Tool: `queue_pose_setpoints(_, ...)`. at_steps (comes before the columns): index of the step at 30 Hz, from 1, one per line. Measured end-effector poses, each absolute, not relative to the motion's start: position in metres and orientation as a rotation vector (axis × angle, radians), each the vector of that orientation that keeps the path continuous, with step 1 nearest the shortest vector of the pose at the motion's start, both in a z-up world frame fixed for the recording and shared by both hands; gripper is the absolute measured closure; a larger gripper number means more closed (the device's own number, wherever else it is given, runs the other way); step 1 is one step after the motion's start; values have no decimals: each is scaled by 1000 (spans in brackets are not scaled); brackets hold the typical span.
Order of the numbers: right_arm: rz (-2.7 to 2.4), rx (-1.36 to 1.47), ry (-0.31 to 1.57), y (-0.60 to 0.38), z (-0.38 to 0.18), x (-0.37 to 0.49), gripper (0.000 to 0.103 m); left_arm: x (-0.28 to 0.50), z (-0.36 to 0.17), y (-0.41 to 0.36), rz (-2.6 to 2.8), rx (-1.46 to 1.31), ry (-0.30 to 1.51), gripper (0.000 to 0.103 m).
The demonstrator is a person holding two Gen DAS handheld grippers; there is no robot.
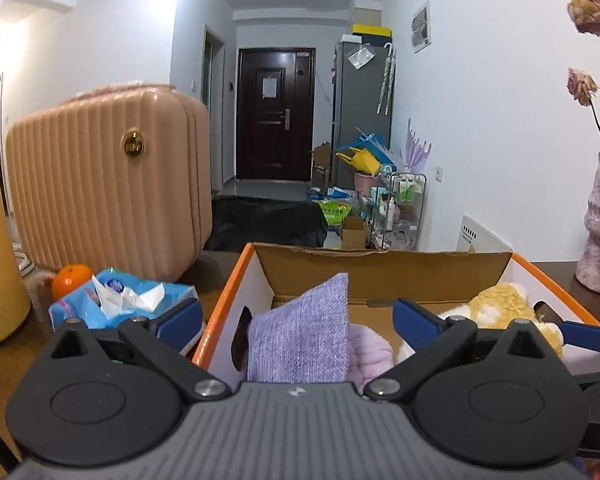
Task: Organize soft objects
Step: 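Lower and release the lilac pouch with the left gripper while the right gripper releases the plush dog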
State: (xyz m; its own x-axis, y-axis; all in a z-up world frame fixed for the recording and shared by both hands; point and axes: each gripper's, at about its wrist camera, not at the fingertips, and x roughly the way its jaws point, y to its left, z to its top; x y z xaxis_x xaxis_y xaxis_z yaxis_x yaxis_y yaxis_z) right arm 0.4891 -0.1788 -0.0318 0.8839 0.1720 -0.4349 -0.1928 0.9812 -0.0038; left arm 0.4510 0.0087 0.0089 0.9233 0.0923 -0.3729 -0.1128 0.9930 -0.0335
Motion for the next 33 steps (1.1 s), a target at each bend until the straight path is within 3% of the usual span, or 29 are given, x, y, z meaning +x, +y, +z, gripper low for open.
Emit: queue_pose_setpoints(33, 123, 1, 322, -212, -22, 438, 0, 415, 2, 37, 140, -108, 391, 0)
